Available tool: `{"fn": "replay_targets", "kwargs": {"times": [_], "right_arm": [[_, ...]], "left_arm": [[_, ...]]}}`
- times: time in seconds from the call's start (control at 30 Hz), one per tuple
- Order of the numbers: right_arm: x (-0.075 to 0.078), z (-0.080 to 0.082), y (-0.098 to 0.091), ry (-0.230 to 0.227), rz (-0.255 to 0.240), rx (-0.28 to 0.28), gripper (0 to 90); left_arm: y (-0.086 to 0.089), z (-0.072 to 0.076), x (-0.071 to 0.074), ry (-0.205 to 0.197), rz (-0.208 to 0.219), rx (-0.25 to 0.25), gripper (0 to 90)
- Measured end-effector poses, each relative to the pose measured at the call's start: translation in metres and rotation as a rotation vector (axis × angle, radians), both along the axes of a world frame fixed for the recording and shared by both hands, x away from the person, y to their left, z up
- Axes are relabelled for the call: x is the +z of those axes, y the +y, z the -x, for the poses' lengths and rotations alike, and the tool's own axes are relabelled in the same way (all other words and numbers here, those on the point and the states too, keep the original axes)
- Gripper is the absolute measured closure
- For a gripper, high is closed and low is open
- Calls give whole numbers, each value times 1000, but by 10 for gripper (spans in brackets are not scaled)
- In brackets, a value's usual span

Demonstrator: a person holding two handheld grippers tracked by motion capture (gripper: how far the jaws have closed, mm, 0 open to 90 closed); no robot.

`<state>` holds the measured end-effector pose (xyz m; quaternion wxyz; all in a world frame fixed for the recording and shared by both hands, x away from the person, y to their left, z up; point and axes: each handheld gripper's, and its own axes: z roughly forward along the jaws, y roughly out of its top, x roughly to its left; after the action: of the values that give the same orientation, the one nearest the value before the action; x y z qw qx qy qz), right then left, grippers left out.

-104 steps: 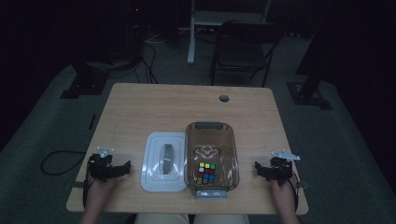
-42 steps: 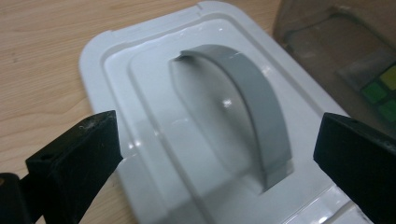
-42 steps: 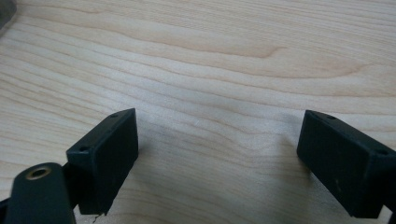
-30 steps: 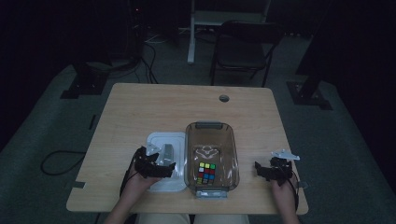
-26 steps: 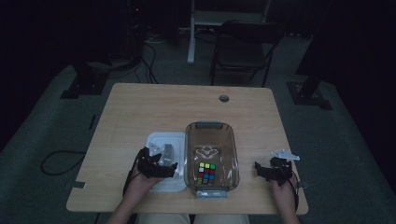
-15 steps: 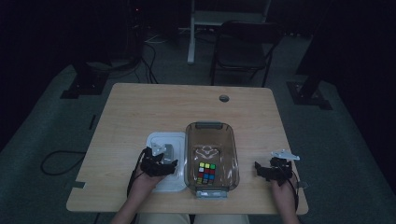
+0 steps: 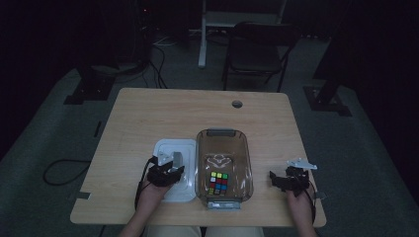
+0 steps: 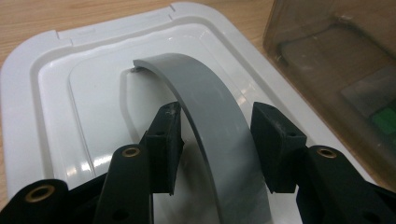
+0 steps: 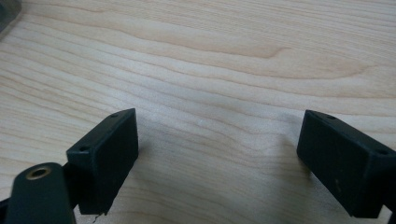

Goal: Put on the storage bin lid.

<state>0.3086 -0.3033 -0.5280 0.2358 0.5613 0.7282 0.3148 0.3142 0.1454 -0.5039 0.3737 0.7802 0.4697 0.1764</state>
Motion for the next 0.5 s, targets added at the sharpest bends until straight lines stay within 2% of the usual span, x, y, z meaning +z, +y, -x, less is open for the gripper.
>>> {"fn": "replay_targets", "kwargs": {"times": [0.07, 0.1, 0.17, 0.37, 0.5], "right_arm": [[0, 0, 0, 0, 0, 0, 126], [0, 0, 0, 0, 0, 0, 126], [0, 0, 0, 0, 0, 0, 126], [0, 0, 0, 0, 0, 0, 126], [0, 0, 0, -1, 1, 0, 126]], "left_arm": [[1, 0, 1, -8, 0, 3, 551], [2, 0, 2, -10, 4, 6, 591], [5, 0, 2, -15, 9, 20, 599], [14, -1, 3, -18, 50, 73, 665], [22, -2, 7, -25, 75, 73, 680]]}}
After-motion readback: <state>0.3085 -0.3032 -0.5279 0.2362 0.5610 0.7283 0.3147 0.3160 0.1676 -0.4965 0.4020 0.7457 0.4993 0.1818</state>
